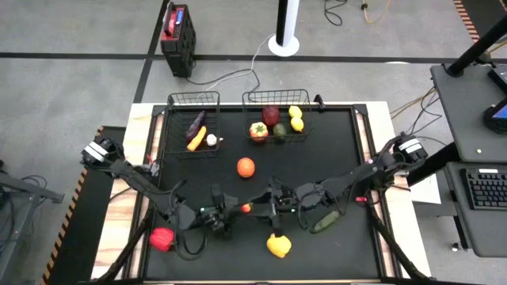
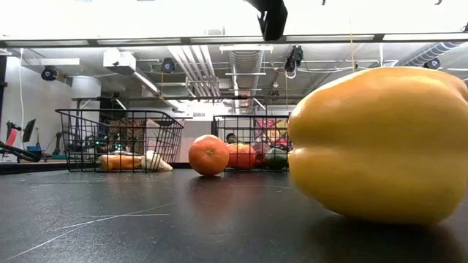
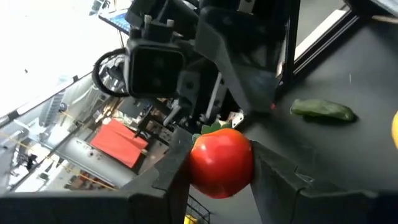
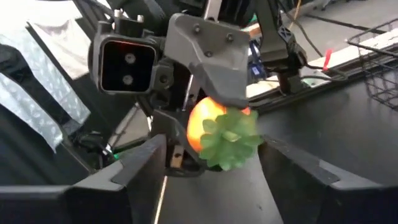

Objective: Sort produce into baskets
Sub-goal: Put the red tomato into the right black wire basket

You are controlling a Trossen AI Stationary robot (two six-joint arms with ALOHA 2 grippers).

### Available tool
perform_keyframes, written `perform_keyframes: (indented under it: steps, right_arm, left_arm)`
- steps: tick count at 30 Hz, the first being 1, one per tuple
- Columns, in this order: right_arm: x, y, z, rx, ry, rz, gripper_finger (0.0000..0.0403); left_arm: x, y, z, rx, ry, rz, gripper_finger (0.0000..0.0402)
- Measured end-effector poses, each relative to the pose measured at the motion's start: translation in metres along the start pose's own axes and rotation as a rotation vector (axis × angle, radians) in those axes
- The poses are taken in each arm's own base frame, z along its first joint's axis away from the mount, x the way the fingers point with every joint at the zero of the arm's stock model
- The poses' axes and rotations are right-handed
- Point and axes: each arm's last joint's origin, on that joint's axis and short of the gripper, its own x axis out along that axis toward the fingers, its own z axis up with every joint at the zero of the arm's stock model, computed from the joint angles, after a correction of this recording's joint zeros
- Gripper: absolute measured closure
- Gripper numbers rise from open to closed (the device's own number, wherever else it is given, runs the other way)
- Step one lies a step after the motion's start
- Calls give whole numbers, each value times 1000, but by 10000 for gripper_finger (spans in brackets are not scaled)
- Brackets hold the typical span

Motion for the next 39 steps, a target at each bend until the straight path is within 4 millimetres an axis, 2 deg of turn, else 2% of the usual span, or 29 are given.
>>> perform_keyframes:
  steps: [5,12,17,23,28,33,39]
  right_arm:
    - [-12,3,14,-16,37,-20,128]
    - [-34,5,31,-35,101,-66,107]
    - [-42,4,35,-51,125,-125,107]
    - [-41,3,32,-59,145,-133,110]
    - [-40,1,29,-63,163,-140,106]
    - [-39,1,27,-66,173,-145,110]
    - [-39,1,26,-66,173,-145,111]
  left_arm:
    - [-1,-1,0,-63,21,11,275]
    - [-4,9,-1,-184,119,138,274]
    - [-9,29,4,-314,105,189,274]
    - [-19,71,3,-428,113,237,274]
    - [-26,107,-24,-493,244,276,274]
    - [-39,141,-67,-606,433,343,274]
    - [-53,174,-116,-854,623,292,274]
